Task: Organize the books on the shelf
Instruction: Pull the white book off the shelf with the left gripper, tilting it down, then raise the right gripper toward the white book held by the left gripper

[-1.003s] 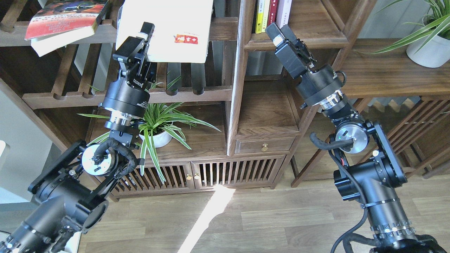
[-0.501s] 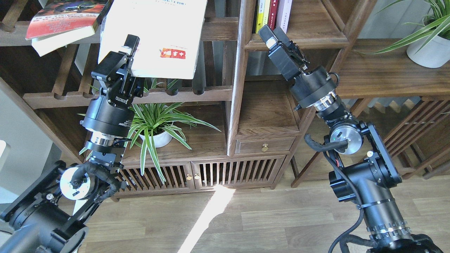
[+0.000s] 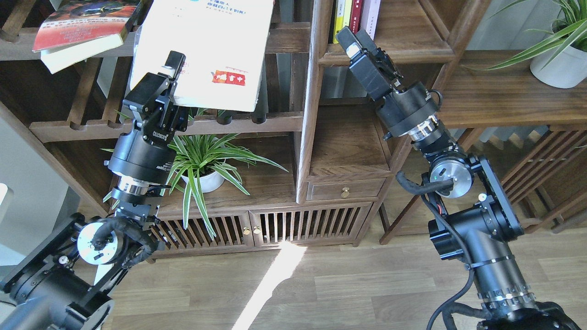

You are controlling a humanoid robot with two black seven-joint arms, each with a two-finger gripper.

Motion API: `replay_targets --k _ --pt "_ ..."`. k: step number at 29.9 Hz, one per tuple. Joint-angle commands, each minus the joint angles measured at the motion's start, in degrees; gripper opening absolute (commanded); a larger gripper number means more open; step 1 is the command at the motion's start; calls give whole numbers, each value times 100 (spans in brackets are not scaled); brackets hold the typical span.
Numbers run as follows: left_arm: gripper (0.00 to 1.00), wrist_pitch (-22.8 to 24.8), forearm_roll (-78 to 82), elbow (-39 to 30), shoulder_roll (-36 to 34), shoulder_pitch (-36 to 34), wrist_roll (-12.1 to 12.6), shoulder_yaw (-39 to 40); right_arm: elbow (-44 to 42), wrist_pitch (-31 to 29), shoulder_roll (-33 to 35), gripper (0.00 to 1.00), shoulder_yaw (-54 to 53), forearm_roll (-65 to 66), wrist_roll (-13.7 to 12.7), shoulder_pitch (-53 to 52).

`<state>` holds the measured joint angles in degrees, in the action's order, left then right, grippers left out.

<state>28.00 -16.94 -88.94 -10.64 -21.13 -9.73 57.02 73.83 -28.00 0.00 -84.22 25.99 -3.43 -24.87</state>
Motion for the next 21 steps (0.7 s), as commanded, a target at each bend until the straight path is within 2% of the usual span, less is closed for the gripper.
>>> replay_targets --k 1,21 --pt "2 0 190 0 0 -6 15 11 0 0 0 100 160 -182 0 0" --pt "3 0 349 -18 -149 -58 15 72 0 0 0 100 336 -244 0 0"
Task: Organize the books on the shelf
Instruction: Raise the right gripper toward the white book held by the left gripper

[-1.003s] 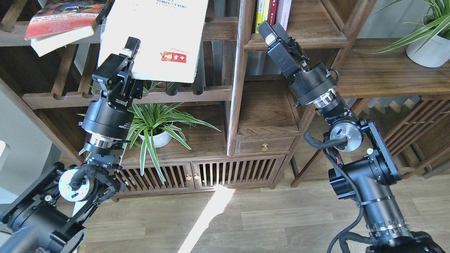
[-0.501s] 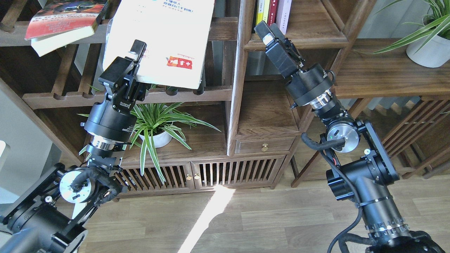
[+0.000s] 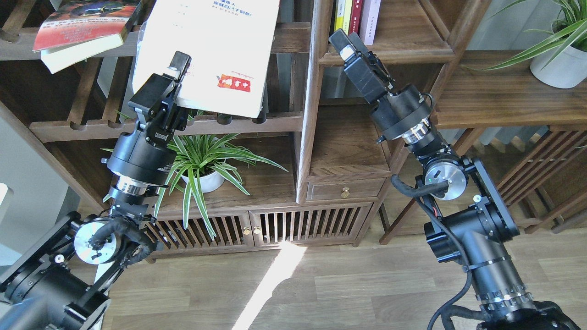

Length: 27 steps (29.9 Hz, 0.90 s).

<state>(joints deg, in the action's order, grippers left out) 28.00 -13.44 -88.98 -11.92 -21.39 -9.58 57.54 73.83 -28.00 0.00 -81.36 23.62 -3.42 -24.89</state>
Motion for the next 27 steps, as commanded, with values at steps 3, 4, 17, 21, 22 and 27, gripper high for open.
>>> replay_targets --k 3,4,17,21,22,27 --pt "3 0 0 -32 -29 -32 17 20 0 0 0 100 155 -7 8 2" --pt "3 0 0 -32 -38 -32 52 20 0 0 0 100 182 -7 8 2" --pt "3 0 0 -84 -20 -76 254 11 0 0 0 100 595 -7 0 2" --pt "2 0 0 -146 -29 -94 254 11 -17 0 0 100 700 -7 0 37" --pt "2 0 0 -163 -29 -94 254 20 -17 0 0 100 727 -7 0 37" --pt "2 0 0 -304 -29 -94 254 64 -61 0 0 100 832 -7 0 72"
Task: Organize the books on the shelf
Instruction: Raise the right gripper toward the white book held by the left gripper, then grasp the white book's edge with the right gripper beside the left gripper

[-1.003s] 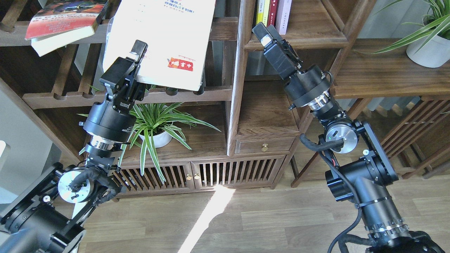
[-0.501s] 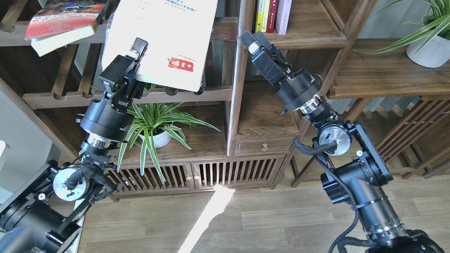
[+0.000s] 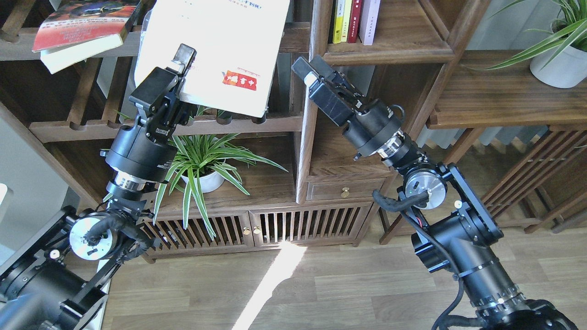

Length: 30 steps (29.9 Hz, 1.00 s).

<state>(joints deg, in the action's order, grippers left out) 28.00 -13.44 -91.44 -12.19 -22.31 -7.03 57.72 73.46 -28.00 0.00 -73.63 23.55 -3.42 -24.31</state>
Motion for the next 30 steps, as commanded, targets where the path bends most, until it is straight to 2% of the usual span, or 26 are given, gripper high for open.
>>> replay_targets --k 1,30 --pt "2 0 0 -66 -3 7 0 47 -59 0 0 100 77 0 0 14" --pt "2 0 0 -75 -11 78 0 47 -95 0 0 100 279 -44 0 -196"
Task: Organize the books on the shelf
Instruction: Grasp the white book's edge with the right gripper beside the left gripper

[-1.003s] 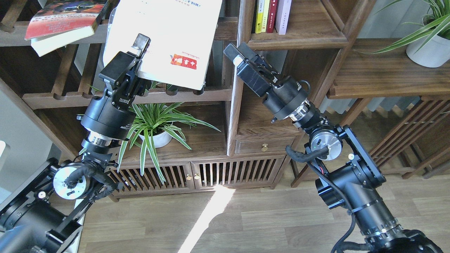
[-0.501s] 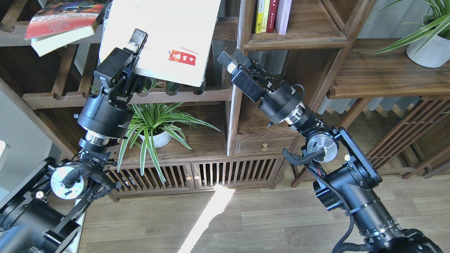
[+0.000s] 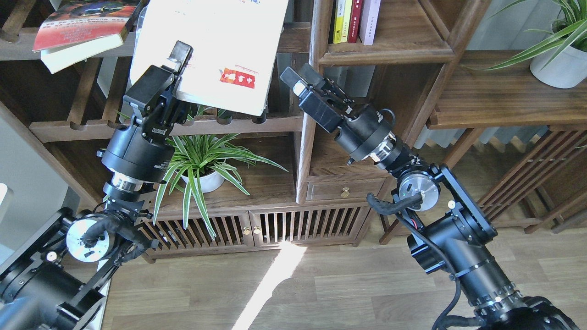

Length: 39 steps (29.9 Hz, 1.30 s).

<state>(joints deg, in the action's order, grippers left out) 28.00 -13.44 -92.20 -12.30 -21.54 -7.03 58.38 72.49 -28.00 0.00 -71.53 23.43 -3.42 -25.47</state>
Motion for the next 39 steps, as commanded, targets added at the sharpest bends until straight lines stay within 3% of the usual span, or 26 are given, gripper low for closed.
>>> replay_targets --k 1,21,39 --pt "2 0 0 0 0 0 9 -19 2 0 0 100 156 -75 0 -141" --pt "2 0 0 -8 17 -9 70 -10 -33 0 0 100 965 -374 70 -581" --pt "2 0 0 0 44 9 79 -125 -296 58 0 100 930 -638 70 -1126"
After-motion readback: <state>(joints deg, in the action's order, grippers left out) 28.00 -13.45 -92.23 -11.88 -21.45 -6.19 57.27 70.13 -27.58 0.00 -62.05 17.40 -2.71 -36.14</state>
